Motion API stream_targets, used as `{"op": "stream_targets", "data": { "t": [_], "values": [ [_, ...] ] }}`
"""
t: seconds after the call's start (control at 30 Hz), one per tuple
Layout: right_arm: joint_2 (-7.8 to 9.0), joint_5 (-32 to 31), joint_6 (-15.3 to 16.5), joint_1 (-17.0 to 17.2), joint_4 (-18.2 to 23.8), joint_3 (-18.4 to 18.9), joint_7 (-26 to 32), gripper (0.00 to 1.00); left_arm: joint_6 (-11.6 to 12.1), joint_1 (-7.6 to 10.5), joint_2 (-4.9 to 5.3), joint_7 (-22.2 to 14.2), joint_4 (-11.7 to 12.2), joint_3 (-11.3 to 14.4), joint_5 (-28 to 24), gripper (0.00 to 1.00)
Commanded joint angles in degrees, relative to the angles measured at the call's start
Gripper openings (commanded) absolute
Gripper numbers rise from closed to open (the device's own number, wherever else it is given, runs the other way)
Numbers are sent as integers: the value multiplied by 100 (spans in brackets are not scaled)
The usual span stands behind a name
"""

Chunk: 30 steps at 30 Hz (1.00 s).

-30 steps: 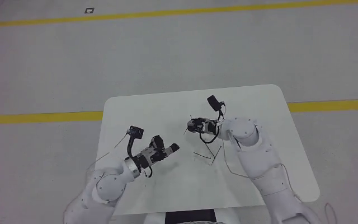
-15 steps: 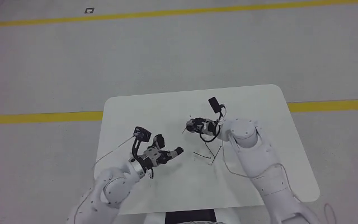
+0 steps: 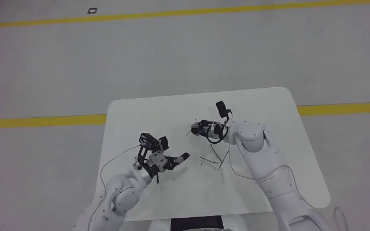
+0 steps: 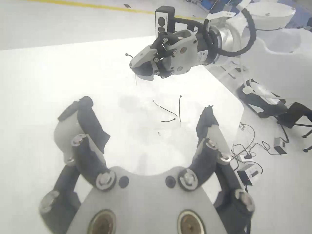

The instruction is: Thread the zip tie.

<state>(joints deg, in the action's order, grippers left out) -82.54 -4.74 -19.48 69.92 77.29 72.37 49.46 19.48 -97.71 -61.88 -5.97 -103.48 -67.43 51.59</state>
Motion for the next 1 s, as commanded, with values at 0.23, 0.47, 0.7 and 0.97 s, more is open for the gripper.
{"op": "stream_targets", "data": {
  "t": [0.23, 0.47, 0.7, 0.97],
  "values": [
    [0, 4, 10, 10, 0, -4, -24, 0, 0, 122, 2, 149, 64, 171, 60, 100],
    [9, 309, 0, 14, -79, -130, -53, 0, 0, 450, 35, 426, 351, 500, -242, 100],
    [27, 498, 0, -30, -155, -192, 72, 0, 0, 668, 72, 569, 560, 638, -592, 100],
    [27, 498, 0, -30, -155, -192, 72, 0, 0, 674, 66, 569, 566, 659, -636, 100]
  ]
}}
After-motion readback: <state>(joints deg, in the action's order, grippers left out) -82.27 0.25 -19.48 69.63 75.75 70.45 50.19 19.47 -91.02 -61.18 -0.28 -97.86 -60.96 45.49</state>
